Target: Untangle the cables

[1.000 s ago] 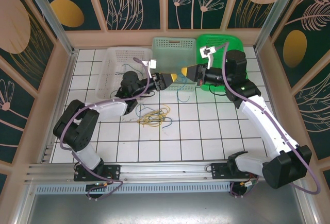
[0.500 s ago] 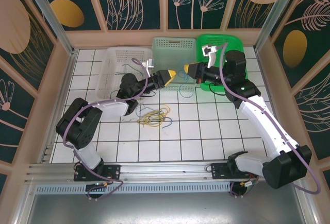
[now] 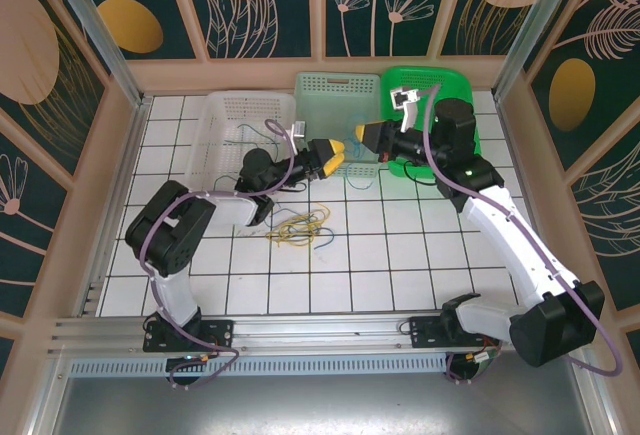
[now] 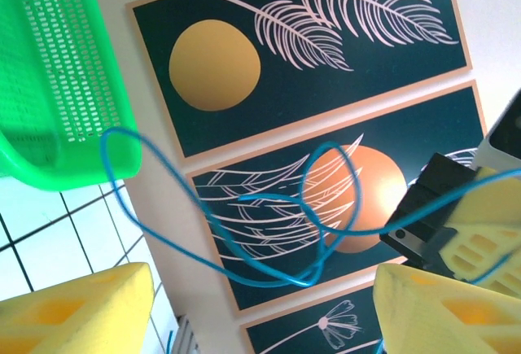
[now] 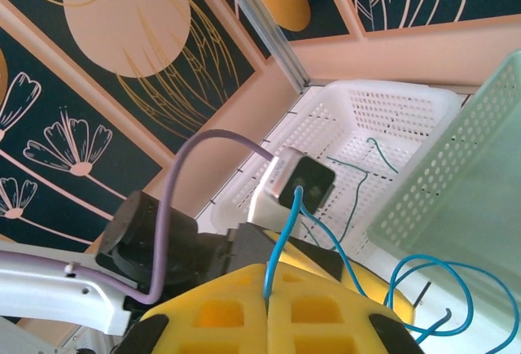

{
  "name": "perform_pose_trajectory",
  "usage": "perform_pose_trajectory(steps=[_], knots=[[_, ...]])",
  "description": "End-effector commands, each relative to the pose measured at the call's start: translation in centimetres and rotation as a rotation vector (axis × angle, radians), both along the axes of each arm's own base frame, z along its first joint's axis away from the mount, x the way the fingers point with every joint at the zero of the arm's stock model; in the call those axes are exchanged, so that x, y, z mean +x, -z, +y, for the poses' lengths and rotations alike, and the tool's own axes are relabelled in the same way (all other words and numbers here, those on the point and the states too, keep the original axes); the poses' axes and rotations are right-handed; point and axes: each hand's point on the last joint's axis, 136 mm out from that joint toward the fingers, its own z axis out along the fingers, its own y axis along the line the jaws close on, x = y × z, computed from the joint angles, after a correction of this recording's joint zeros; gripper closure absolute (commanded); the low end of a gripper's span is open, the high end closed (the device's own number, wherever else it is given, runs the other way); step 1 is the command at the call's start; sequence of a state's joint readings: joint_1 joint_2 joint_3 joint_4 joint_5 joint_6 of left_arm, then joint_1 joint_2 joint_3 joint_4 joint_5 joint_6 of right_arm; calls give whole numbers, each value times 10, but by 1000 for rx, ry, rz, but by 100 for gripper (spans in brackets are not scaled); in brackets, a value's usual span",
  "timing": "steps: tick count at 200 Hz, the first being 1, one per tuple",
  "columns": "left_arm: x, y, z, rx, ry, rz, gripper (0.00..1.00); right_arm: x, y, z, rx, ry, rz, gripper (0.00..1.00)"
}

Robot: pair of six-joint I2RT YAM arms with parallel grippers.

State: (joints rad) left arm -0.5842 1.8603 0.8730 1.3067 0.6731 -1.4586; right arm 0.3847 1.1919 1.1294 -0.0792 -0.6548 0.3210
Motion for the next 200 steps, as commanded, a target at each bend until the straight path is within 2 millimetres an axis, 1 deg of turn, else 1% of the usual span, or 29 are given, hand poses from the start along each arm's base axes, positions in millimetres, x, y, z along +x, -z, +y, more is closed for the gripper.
perform_pose_trajectory(steps=[1,49,92,109,124,126,127,129,146,158,178,200], knots=[[-4,-28,-2,-97,25,-60,29,-9,-11,5,34,-34,-42,100],[-1,-38,-6,-126,21,-79,32,-12,-8,10,46,-53,-32,100],[0,-35,-13,-144,38,-69,39,-14,-12,14,61,-65,-39,100],[1,-28,-15,-150,44,-52,39,-16,-16,15,74,-76,-50,100],[2,-21,-17,-157,48,-39,42,-17,-19,17,83,-86,-60,100],[2,-21,-17,-159,49,-40,42,-18,-19,17,85,-88,-61,100],[3,-26,-17,-168,50,-51,42,-18,-20,18,85,-90,-61,100],[4,-29,-18,-175,51,-60,43,-18,-20,18,86,-92,-62,100],[6,-28,-18,-178,41,-70,45,-21,-19,19,90,-105,-59,100],[10,-26,-18,-172,24,-72,50,-23,-16,20,89,-118,-50,100],[16,-22,-21,-157,7,-77,62,-27,-8,20,76,-127,-29,100],[21,-15,-25,-144,4,-72,77,-31,-3,14,46,-102,-22,100]])
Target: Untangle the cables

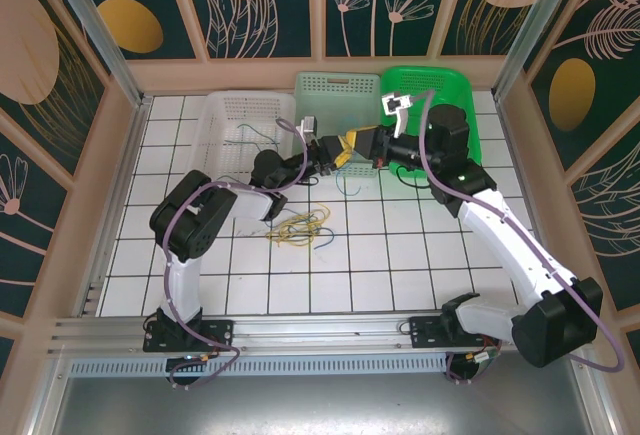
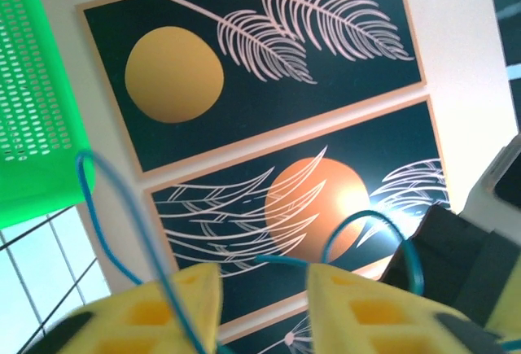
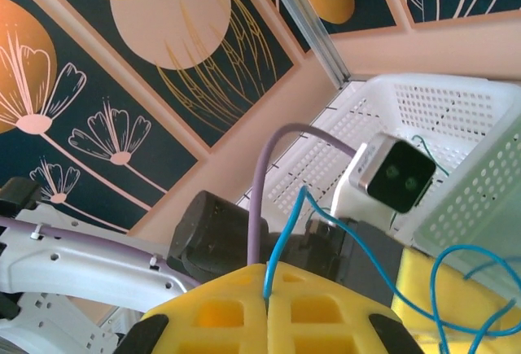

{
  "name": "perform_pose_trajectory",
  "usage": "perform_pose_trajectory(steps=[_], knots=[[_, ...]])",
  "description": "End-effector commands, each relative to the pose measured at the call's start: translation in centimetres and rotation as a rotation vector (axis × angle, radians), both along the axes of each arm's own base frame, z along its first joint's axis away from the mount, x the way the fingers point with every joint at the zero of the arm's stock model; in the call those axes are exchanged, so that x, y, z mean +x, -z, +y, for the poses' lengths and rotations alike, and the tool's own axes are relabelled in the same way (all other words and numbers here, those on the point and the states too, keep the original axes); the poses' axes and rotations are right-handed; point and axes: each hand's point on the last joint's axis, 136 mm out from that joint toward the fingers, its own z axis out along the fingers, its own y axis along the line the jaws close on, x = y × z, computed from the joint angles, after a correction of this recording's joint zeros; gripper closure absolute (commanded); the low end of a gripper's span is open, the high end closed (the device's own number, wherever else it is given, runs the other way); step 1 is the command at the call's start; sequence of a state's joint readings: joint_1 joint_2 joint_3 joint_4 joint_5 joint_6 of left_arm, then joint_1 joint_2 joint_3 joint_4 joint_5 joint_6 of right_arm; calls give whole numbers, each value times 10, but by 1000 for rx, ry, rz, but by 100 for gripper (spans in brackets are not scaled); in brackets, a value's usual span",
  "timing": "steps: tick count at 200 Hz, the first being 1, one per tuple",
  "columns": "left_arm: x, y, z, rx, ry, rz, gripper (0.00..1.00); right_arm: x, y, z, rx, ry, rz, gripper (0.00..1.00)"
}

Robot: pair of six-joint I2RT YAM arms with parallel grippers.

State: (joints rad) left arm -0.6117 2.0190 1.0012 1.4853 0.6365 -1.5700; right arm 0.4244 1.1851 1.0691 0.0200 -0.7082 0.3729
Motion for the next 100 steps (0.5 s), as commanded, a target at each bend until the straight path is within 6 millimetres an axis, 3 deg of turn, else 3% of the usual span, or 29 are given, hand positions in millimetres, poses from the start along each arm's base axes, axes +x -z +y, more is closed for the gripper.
perform_pose_trajectory(steps=[1,53,100], knots=[[5,-4,-4,-20,-19,-57,77,-16,-7,-4,-5,-15,-32,100],[22,28,3,45,-64,-22,94,-13,0,-46,-64,132,-13,100],[47,56,26,234,-178,-35,94,-3,5,-93,-83,284,8,100]])
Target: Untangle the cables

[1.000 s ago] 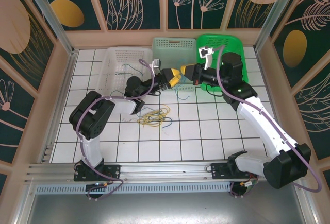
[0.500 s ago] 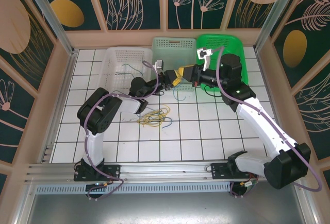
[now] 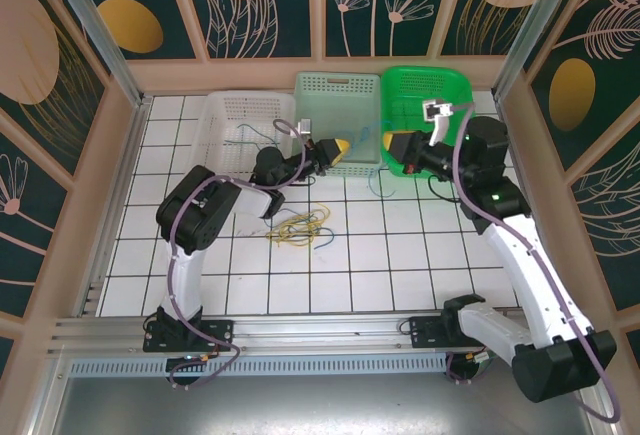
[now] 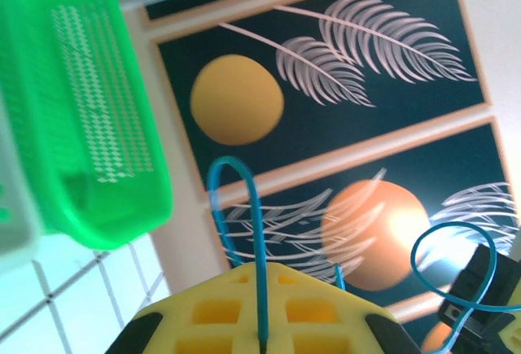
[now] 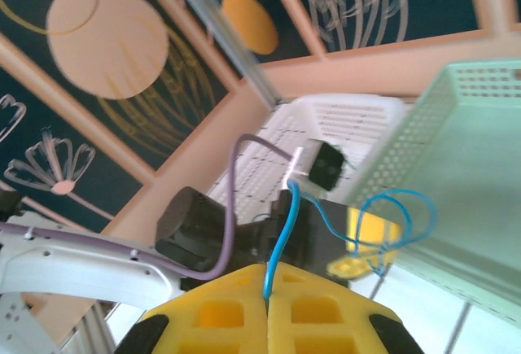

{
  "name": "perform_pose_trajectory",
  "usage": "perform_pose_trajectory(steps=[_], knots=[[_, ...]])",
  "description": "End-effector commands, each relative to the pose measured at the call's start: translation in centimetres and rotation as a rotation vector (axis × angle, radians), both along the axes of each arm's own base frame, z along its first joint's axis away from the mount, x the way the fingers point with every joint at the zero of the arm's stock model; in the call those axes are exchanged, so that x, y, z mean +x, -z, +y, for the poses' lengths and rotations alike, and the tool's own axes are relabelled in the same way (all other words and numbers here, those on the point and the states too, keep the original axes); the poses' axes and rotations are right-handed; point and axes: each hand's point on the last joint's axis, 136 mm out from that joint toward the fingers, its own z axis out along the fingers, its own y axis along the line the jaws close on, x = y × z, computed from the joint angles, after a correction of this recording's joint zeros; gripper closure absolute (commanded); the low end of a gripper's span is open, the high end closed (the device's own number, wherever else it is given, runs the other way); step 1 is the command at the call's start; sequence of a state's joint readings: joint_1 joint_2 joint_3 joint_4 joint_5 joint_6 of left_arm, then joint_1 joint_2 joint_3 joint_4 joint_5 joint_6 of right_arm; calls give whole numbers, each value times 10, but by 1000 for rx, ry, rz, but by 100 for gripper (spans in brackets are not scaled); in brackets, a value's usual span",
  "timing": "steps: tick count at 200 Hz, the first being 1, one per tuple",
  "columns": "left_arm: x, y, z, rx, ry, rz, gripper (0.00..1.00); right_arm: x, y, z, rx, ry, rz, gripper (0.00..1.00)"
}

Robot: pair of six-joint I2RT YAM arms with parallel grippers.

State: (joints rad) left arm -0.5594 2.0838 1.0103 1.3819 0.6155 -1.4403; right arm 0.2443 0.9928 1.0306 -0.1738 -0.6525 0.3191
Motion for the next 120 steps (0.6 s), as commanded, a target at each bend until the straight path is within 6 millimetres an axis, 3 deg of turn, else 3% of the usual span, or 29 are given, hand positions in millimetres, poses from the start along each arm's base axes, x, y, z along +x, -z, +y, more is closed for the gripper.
perform_pose_trajectory(steps=[1,76,97,120], knots=[[12,8,14,120,-72,-50,94,2,10,-18,-30,63,22,100],[25,29,23,345,-141,-87,93,15,4,-60,-65,242,24,100],[25,23,25,356,-158,-107,94,15,13,-59,-72,233,52,100],[25,11,23,340,-153,-131,93,12,27,-44,-33,134,92,100]])
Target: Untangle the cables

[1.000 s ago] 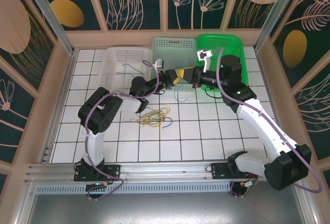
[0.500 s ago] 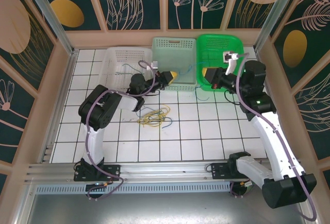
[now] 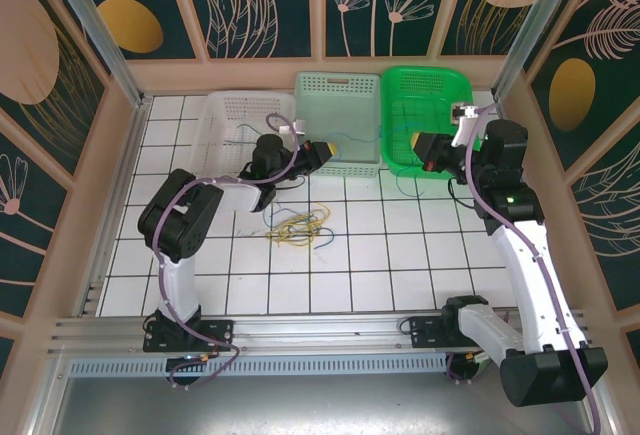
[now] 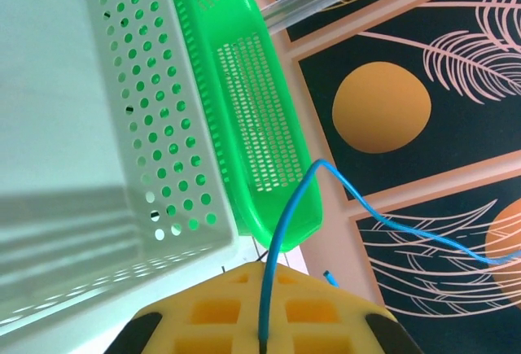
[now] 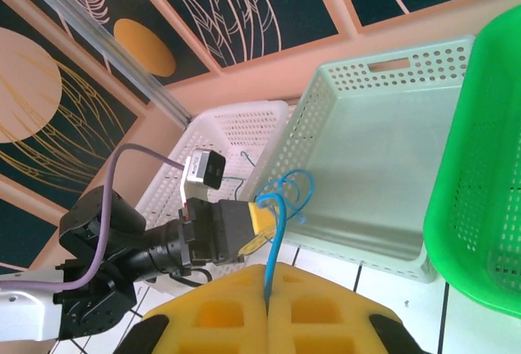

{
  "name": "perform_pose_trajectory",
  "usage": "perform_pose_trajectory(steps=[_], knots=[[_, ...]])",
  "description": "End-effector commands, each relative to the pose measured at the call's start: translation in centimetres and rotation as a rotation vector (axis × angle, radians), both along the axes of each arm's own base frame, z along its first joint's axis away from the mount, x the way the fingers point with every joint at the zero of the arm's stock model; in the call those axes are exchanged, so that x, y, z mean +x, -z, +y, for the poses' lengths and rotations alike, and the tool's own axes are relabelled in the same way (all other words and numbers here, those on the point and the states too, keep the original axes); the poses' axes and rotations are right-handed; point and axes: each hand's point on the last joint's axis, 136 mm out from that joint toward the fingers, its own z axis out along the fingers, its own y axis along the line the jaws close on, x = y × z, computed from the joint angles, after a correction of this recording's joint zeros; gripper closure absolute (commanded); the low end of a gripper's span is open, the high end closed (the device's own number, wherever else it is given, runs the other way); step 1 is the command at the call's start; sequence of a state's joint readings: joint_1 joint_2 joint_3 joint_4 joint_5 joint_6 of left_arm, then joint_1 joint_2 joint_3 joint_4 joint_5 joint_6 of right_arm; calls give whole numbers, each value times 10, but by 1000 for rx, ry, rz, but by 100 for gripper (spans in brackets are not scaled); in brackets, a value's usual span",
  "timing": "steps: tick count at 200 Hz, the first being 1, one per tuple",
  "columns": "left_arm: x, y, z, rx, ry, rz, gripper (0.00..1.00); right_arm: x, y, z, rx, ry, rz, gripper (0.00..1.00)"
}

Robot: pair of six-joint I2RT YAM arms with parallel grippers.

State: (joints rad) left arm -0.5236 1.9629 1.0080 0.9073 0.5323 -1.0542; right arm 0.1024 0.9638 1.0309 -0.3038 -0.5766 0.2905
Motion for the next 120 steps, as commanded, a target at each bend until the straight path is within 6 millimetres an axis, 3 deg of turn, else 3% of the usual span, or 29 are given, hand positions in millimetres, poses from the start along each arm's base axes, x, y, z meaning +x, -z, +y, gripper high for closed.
perform_pose_trajectory(steps=[1,34,50,83,98,120], knots=[[3,-31,0,-3,-4,-91,93,-5,8,11,30,-78,17,100],[-1,-47,-2,-20,10,-123,77,-14,4,29,79,-176,-40,100],[-5,-53,-6,-9,20,-147,55,-15,5,35,83,-201,-44,100],[-15,-61,-14,48,53,-198,27,-16,6,42,71,-224,-50,100],[-20,-70,-13,48,58,-230,22,-18,3,44,77,-237,-59,100],[-32,-86,-18,25,116,-281,22,-21,1,48,81,-267,-63,100]])
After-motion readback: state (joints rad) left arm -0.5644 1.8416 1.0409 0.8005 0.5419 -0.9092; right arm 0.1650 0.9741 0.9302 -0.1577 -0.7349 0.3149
